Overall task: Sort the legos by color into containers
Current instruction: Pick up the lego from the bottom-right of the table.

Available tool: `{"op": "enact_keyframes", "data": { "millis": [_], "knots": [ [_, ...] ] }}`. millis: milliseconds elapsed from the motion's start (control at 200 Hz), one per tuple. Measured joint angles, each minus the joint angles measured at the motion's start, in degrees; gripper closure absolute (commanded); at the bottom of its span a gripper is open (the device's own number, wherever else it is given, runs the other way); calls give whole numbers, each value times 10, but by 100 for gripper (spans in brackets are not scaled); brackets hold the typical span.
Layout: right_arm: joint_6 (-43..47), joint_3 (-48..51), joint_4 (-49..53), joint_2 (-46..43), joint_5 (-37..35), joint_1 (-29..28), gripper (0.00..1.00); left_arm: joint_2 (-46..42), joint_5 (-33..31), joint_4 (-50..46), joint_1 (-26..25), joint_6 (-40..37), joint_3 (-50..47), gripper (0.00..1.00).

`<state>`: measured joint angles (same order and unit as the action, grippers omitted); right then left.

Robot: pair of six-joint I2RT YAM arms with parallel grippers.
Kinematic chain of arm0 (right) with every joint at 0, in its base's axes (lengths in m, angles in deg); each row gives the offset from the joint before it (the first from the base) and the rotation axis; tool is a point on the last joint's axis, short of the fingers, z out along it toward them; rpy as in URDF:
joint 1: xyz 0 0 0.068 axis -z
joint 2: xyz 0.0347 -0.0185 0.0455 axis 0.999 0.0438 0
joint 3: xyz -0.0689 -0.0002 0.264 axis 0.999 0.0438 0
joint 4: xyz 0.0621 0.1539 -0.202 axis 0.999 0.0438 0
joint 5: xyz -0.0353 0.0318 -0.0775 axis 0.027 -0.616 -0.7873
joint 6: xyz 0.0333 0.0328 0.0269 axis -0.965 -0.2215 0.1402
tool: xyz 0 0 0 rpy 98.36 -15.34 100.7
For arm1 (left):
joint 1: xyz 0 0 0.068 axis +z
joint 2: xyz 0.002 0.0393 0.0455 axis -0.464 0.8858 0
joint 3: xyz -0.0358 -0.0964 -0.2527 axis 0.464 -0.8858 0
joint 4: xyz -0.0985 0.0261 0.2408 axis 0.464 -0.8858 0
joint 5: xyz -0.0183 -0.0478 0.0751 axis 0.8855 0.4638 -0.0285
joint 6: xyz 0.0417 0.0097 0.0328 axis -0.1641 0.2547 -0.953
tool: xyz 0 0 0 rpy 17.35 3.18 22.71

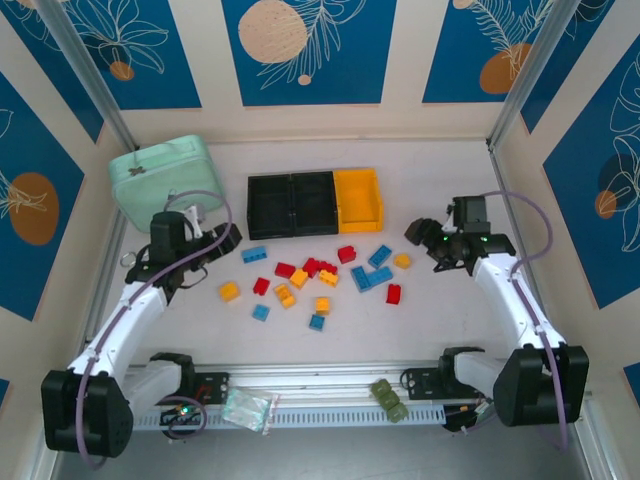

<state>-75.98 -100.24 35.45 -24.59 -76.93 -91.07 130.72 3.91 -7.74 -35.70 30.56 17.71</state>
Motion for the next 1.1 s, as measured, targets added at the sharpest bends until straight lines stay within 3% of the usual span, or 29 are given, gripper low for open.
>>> {"op": "enact_keyframes", "data": {
  "millis": [295,470,685,920,1101],
  "knots": [
    [-14,8,89,62,-50,-130,34,-34,12,-40,-174,18,-56,29],
    [-31,14,99,106,-77,-175,35,-7,-6,-31,-235,35,-76,29],
    [-46,29,85,154,-94,-199,46,35,-26,-19,-271,35,-75,30],
    [-47,25,71,187,-109,-210,75,48,-42,3,-298,44,-74,31],
    [-45,19,92,179,-117,-230,80,53,-51,10,-306,48,-74,31]
  ]
}}
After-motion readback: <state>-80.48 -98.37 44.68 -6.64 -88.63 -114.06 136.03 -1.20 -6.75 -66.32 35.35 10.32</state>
